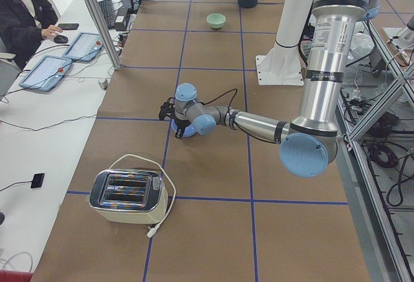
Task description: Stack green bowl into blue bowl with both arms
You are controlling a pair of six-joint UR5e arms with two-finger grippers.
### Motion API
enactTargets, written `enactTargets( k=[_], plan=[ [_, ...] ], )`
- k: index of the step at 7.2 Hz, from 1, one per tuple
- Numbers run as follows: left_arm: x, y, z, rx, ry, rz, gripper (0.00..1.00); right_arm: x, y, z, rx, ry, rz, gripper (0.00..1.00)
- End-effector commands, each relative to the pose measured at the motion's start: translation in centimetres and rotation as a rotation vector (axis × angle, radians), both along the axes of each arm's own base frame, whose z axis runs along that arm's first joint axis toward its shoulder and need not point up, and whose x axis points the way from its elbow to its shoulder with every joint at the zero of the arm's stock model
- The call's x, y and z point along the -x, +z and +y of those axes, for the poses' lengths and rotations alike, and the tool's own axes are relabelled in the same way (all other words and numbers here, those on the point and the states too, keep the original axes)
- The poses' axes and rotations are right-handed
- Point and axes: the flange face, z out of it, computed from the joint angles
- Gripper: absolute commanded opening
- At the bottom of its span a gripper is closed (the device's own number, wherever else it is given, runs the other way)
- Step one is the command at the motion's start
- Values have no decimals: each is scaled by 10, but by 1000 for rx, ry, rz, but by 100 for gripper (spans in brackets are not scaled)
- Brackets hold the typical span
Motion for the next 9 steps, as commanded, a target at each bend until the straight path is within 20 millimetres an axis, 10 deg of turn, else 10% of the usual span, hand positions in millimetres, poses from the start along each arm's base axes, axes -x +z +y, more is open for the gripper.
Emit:
enactTargets(
  k=[1, 4, 7, 9],
  plan=[
    [-1, -26, 4, -34, 8, 41, 0, 0, 0, 0, -1, 0, 0, 100],
    [-21, -164, -2, 70, -48, 173, 0, 0, -1, 0, 1, 0, -2, 100],
    [-174, -286, 44, 147, -46, 149, 0, 0, 1, 0, 4, -1, -2, 100],
    [-258, -322, 63, 144, -66, 122, 0, 0, 1, 0, 6, 1, -3, 100]
  ],
)
